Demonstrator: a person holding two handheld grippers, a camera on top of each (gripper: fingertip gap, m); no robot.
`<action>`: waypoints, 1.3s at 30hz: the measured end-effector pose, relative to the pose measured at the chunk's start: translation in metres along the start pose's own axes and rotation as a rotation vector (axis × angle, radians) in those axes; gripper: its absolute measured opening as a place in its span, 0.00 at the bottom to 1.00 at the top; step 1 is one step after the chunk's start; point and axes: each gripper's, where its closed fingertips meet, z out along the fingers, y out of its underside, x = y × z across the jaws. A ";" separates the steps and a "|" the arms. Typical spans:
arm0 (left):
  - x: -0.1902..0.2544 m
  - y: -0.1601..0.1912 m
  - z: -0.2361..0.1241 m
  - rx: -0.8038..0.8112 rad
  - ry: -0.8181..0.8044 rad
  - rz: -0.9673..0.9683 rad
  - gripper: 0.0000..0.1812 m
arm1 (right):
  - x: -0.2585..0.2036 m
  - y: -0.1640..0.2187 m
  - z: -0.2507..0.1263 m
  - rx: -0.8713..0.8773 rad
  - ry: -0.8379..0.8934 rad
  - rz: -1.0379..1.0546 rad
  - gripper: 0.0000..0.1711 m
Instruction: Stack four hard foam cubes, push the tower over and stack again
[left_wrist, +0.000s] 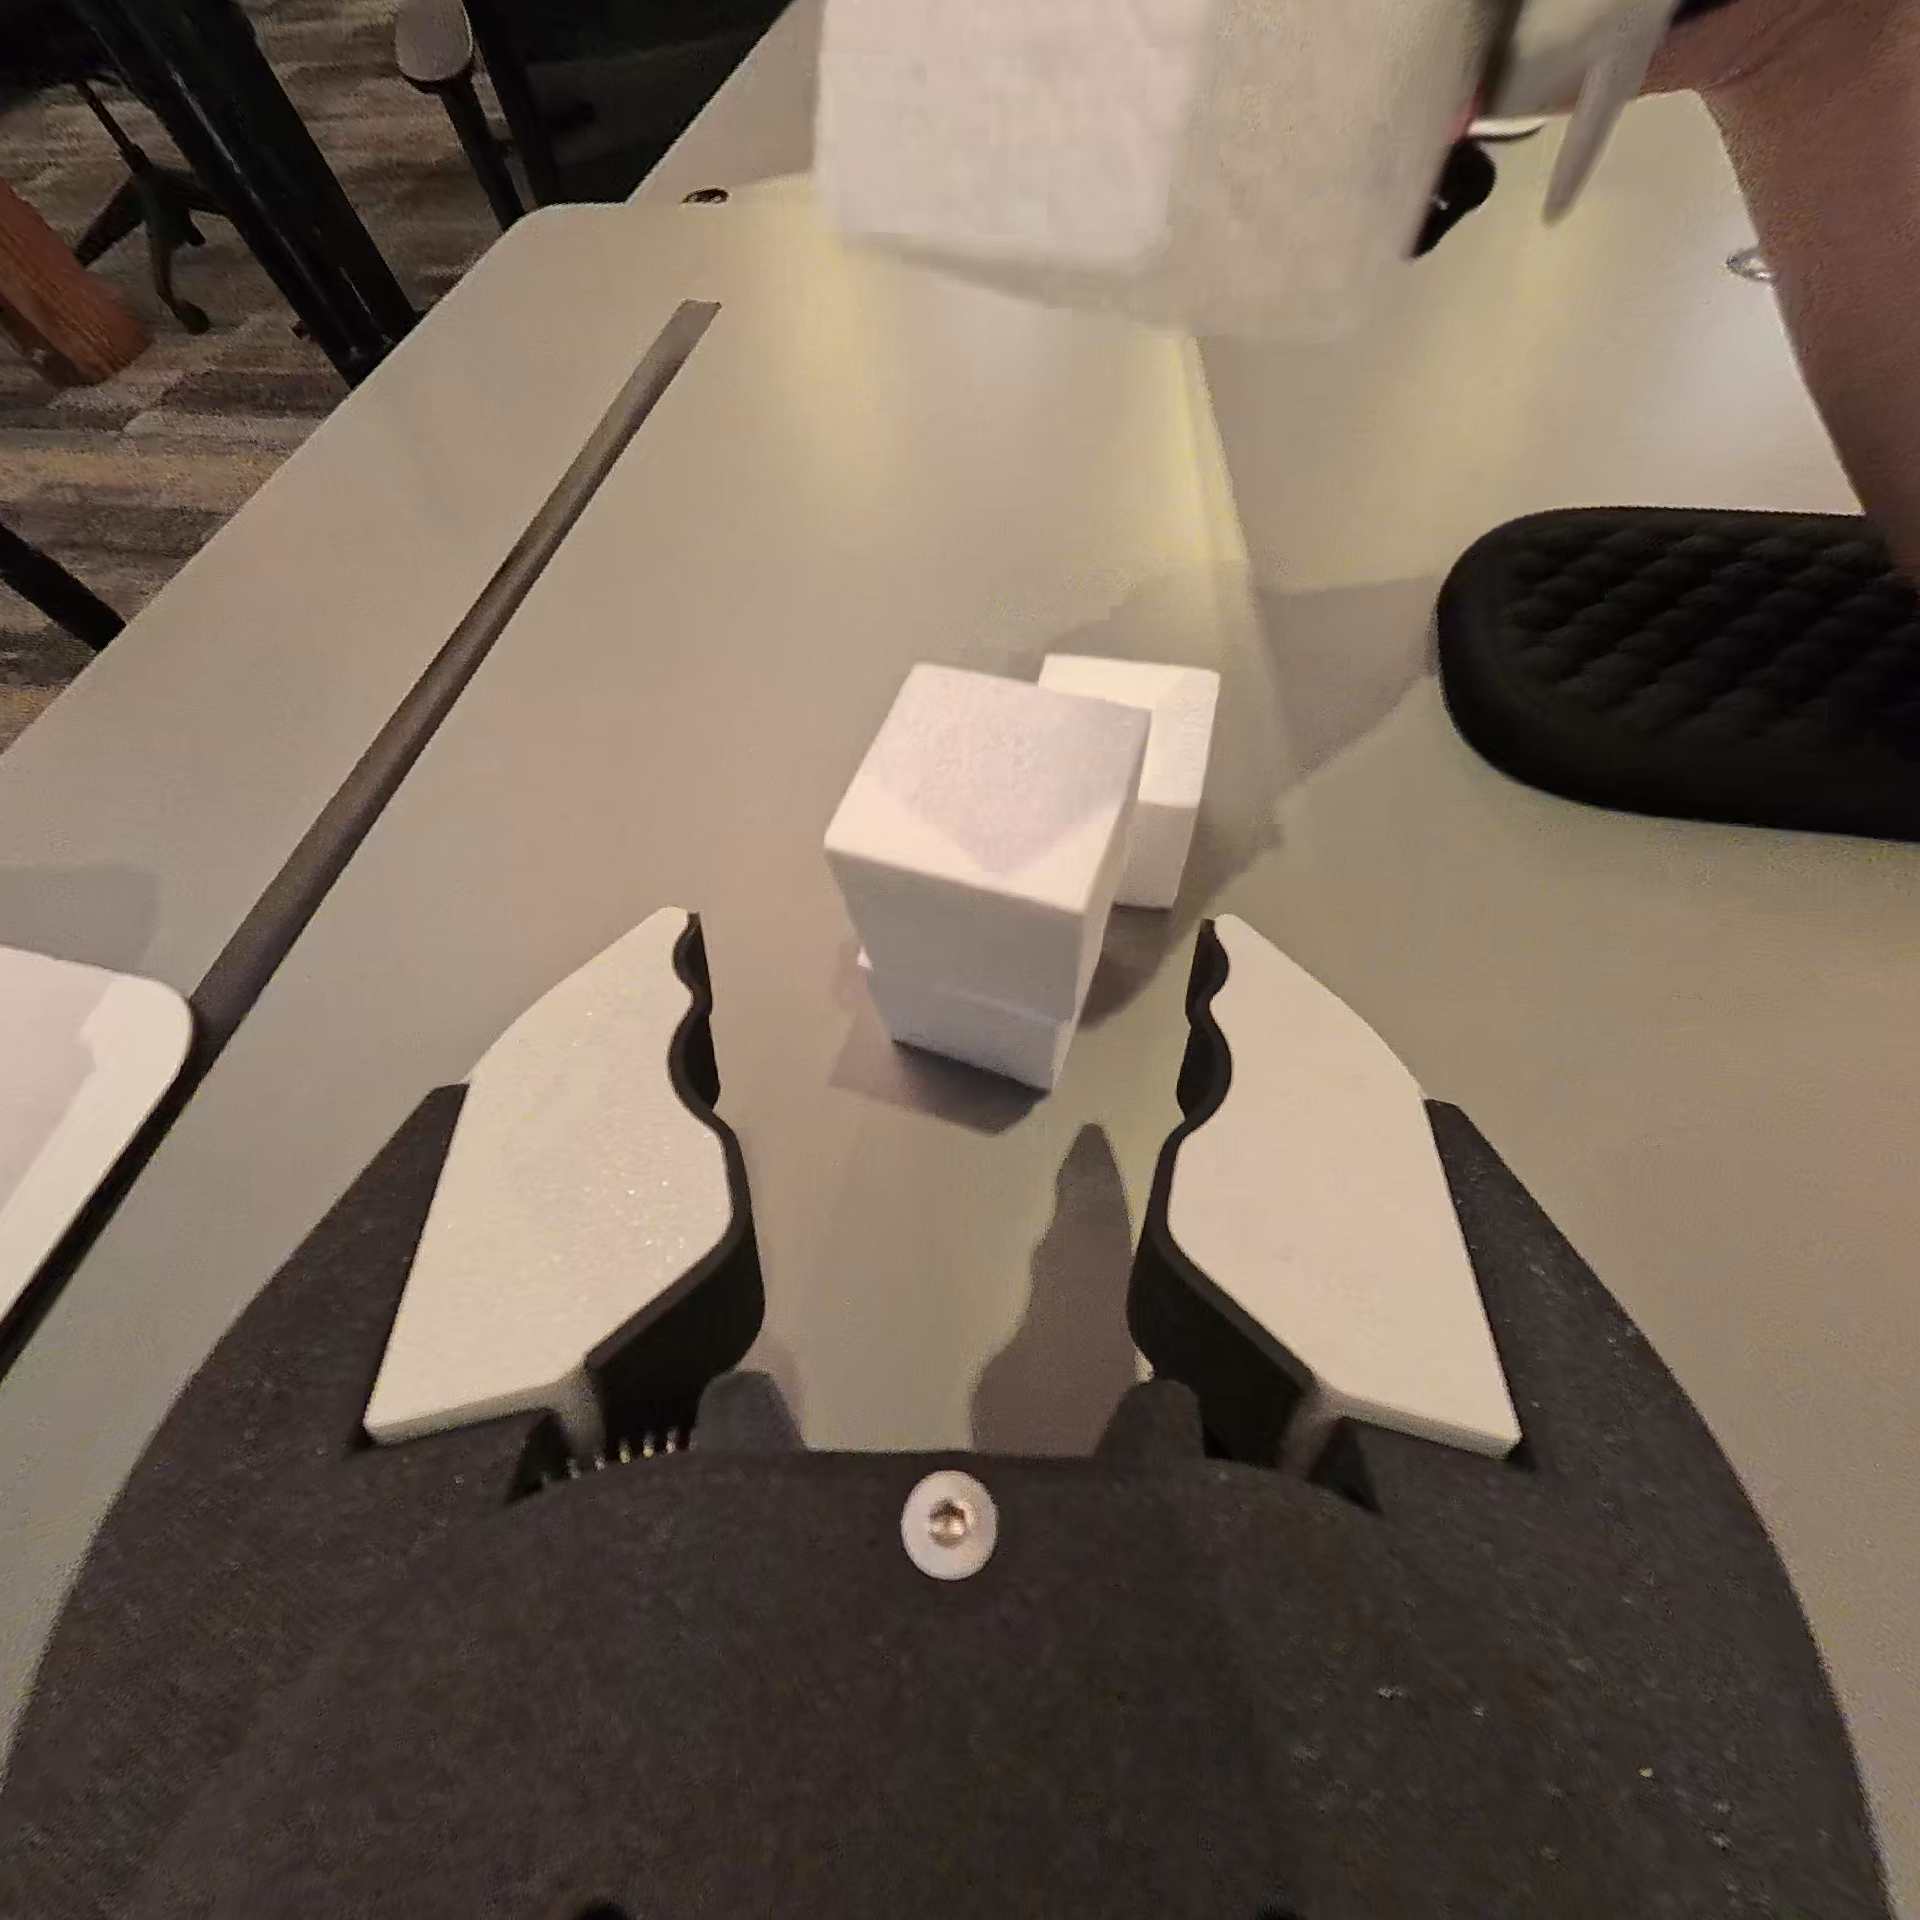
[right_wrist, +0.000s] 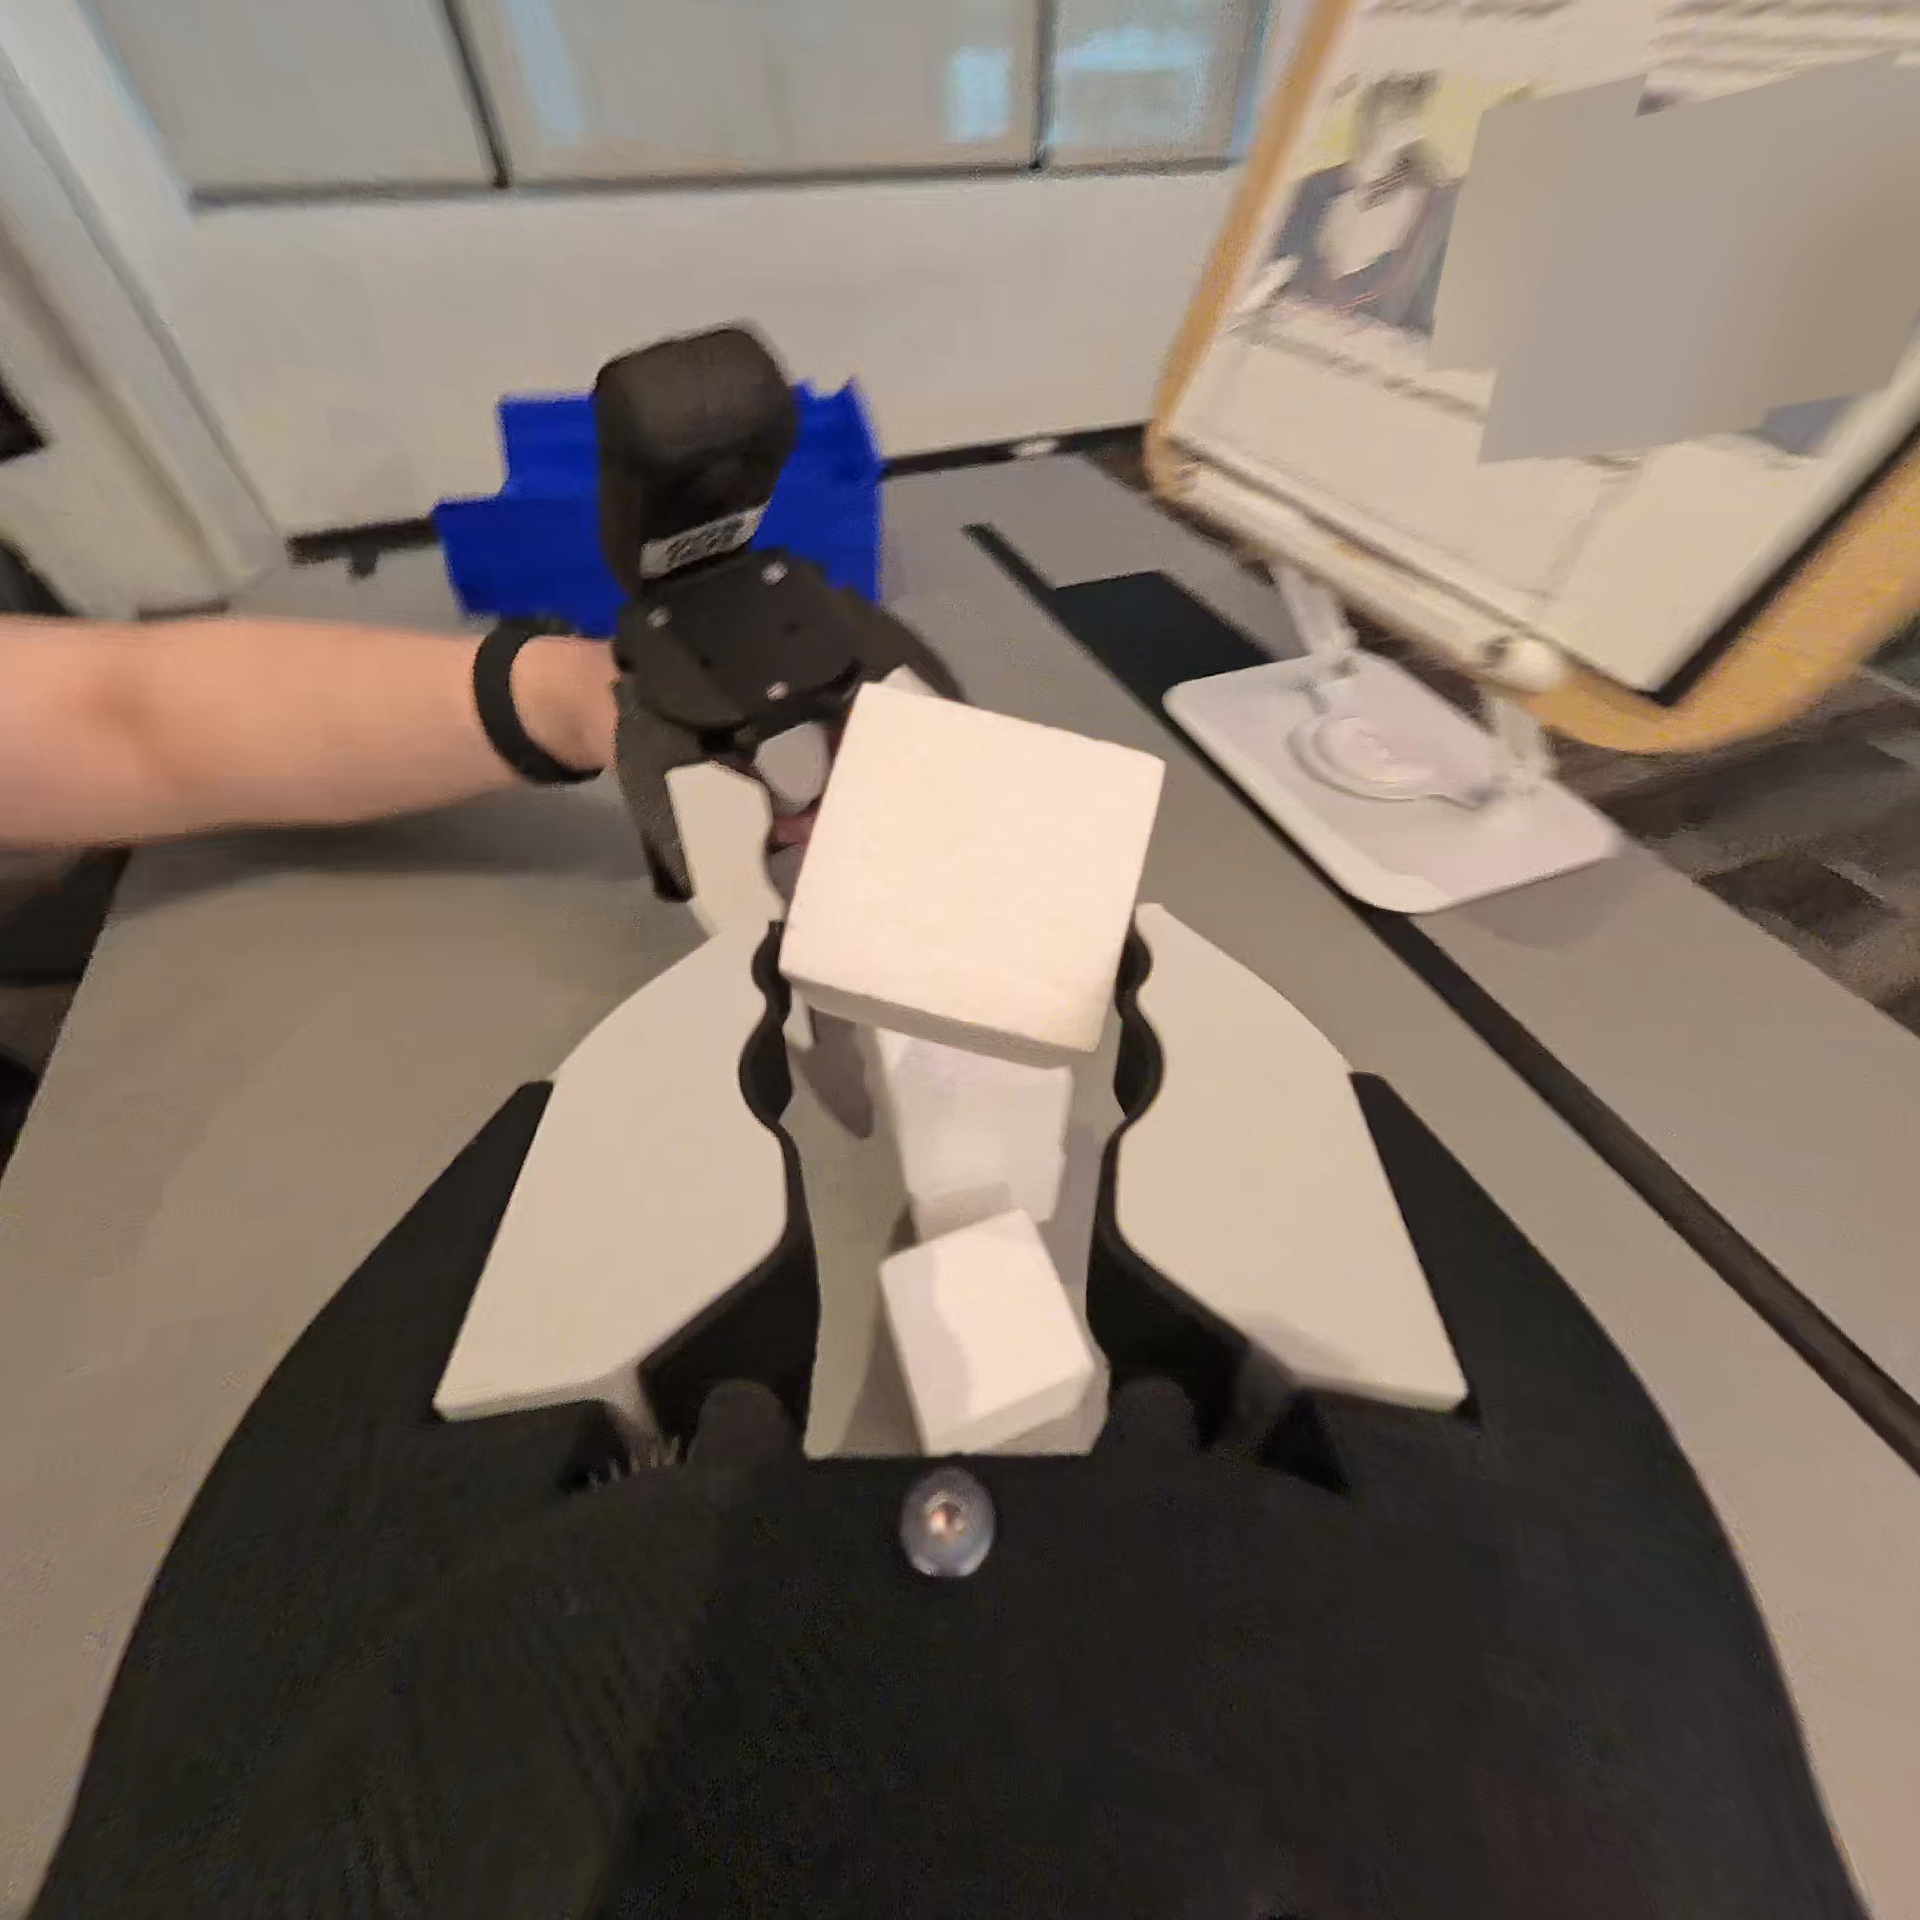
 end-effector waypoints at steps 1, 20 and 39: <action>0.000 0.005 -0.005 0.001 -0.005 0.000 0.48 | -0.010 0.001 0.010 -0.027 -0.048 -0.006 0.36; -0.007 0.045 -0.028 0.015 0.035 -0.095 0.43 | 0.002 0.030 0.038 -0.328 -0.421 -0.242 0.36; 0.006 0.049 -0.020 -0.043 0.088 -0.071 0.41 | 0.008 0.053 0.048 -0.481 -0.410 -0.289 0.36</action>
